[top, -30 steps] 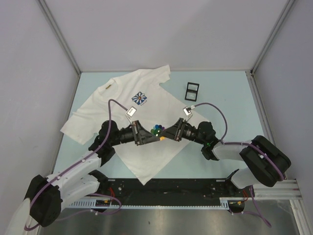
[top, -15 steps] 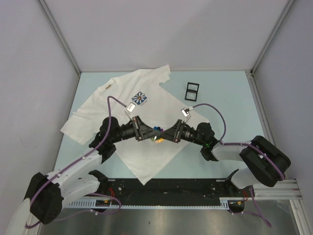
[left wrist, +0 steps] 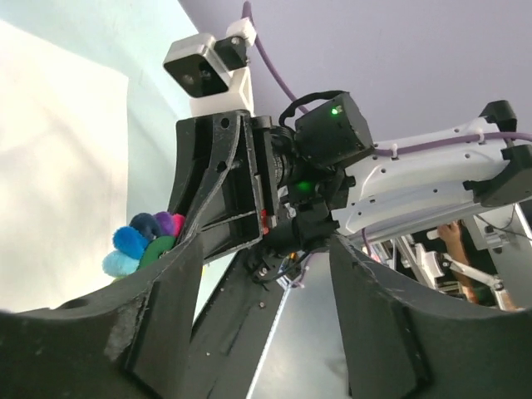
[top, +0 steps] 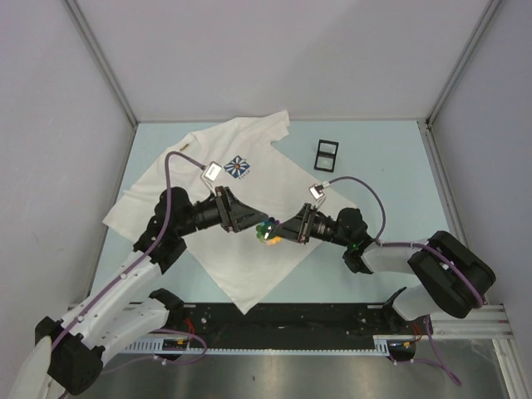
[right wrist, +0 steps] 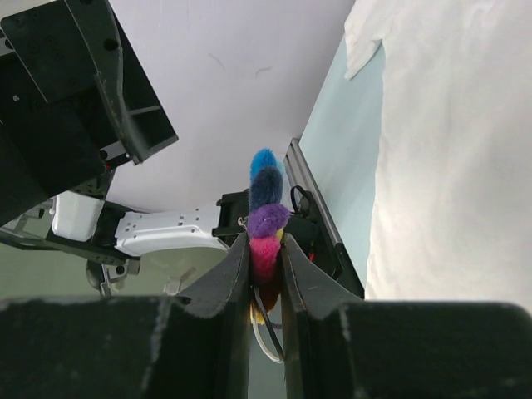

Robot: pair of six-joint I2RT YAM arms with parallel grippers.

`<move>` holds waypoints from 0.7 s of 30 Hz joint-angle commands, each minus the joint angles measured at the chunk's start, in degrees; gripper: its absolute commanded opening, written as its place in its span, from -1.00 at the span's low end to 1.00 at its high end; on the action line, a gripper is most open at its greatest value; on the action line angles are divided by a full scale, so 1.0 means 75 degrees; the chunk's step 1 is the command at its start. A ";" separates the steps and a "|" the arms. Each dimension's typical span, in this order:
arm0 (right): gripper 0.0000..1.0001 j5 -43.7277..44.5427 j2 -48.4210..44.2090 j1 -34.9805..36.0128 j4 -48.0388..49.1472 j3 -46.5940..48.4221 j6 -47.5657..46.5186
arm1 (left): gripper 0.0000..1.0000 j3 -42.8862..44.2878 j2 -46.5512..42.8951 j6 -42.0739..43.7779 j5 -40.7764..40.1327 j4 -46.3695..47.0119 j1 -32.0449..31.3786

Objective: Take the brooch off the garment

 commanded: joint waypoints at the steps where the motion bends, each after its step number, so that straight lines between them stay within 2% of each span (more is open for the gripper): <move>1: -1.00 -0.0930 -0.0122 -0.0285 0.0813 -0.0003 -0.0039 | 0.45 0.0454 -0.0120 0.1170 0.0430 -0.1334 0.0124; 6: -1.00 -0.1423 -0.0122 -0.0496 0.0874 0.0032 -0.0109 | 0.54 0.0690 0.0220 0.1991 0.0584 -0.2214 0.0112; 8: -1.00 -0.1400 -0.0099 -0.0485 0.0886 0.0032 -0.0086 | 0.48 0.0689 0.0162 0.2038 0.0187 -0.2238 0.0007; 14: -1.00 -0.1213 -0.0099 -0.0473 0.0897 0.0044 -0.0027 | 0.50 0.0573 0.0103 0.2109 -0.1535 -0.2414 -0.0742; 21: -1.00 -0.1130 -0.0134 -0.0368 0.0664 0.0126 -0.0133 | 0.43 0.0490 0.0279 0.2074 -0.1795 -0.1980 -0.1165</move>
